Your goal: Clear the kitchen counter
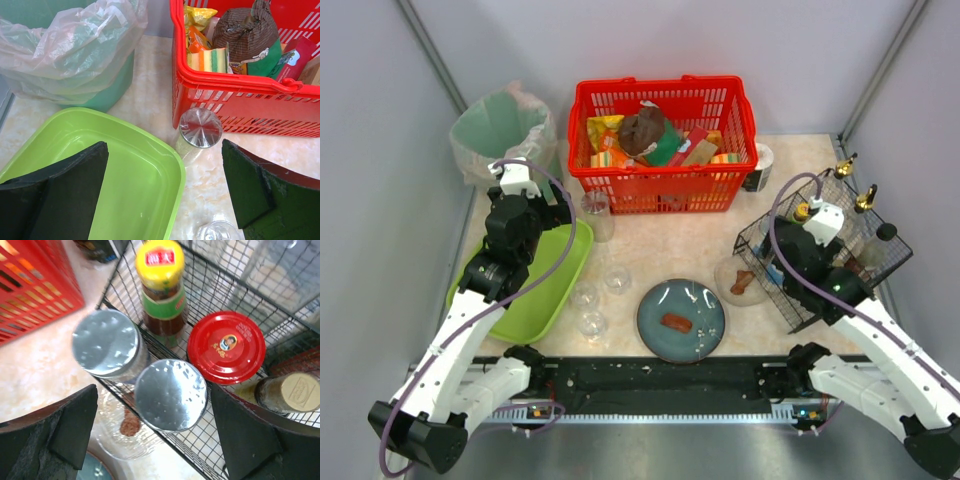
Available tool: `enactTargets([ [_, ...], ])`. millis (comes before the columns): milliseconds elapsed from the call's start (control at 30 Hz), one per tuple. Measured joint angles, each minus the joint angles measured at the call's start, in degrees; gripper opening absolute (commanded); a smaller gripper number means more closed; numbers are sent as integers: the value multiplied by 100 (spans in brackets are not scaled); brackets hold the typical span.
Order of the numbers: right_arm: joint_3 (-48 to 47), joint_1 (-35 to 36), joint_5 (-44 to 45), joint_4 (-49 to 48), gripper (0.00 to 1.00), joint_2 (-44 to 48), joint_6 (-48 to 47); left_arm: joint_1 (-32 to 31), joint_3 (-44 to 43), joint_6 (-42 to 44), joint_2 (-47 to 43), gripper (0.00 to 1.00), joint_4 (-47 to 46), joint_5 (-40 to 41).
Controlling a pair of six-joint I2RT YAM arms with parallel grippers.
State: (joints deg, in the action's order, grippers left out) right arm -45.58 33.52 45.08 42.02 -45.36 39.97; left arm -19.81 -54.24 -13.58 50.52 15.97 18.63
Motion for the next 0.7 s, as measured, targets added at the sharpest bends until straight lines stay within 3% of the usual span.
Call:
enactTargets([
  [333, -1084, 0, -743, -59, 90, 199, -664, 0, 0, -33, 0, 99, 2, -48],
  [700, -1169, 0, -2966, -890, 90, -365, -1342, 0, 0, -68, 0, 99, 2, -122],
])
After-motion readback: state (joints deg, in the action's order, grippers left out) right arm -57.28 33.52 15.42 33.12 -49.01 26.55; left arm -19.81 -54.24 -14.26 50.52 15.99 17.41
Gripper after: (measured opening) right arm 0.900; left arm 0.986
